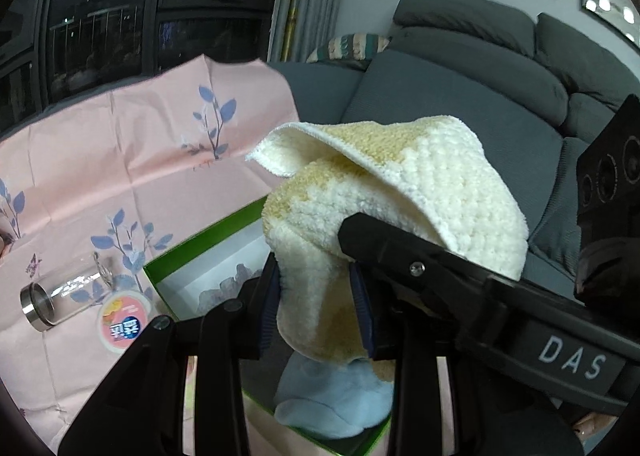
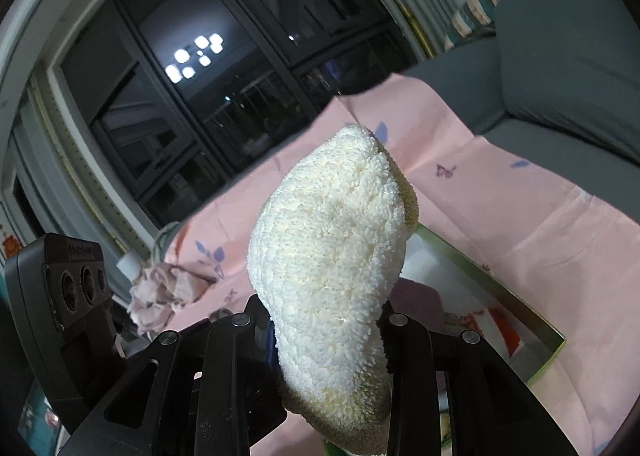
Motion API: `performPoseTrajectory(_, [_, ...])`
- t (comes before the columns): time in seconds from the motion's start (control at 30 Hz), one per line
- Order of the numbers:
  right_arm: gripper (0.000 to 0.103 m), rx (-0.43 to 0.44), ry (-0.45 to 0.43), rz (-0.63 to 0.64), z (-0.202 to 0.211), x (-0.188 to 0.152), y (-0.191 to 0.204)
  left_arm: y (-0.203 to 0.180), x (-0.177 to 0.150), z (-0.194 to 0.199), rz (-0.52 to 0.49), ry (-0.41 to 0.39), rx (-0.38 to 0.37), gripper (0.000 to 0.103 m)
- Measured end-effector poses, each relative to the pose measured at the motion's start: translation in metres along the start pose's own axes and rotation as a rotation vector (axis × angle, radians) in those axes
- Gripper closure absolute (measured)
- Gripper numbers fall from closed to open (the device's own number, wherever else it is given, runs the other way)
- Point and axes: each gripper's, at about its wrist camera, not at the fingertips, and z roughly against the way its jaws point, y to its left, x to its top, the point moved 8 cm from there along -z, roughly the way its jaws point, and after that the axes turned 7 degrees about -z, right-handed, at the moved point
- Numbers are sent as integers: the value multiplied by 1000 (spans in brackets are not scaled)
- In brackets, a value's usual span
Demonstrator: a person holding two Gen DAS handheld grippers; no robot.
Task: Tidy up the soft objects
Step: 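Carry the cream-yellow towel with the right gripper over the green box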
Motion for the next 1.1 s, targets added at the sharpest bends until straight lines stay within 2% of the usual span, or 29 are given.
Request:
performPoseTrajectory(0.23, [71,-74,117,-61,-37,-7,-33,15,-19,-45,35,124,31,72])
performPoseTrajectory(0.43, [71,-173,205,-109,-59,-16,-58,25,-35,-73,61,217,37,72])
performPoseTrajectory(0.7, [71,-251,274,-168,-67,-24,-82,27,-49,-94,84,291,38,68])
performPoseTrajectory(0.8, [71,-262,284,-188,-68,-27,-88,28,-52,-97,90,306,44,61])
performPoseTrajectory(0.87, [71,-262,290,-198,-68,-27,-90,30,-54,-98,99,314,53,52])
performPoseTrajectory(1.03, [70,-256,293,-218,-66,-26,-92,35,-55,-98,105,318,70,42])
performPoseTrajectory(1.1, [61,-264,287,-211,-64,-25,-90,35,-52,-95,102,308,74,40])
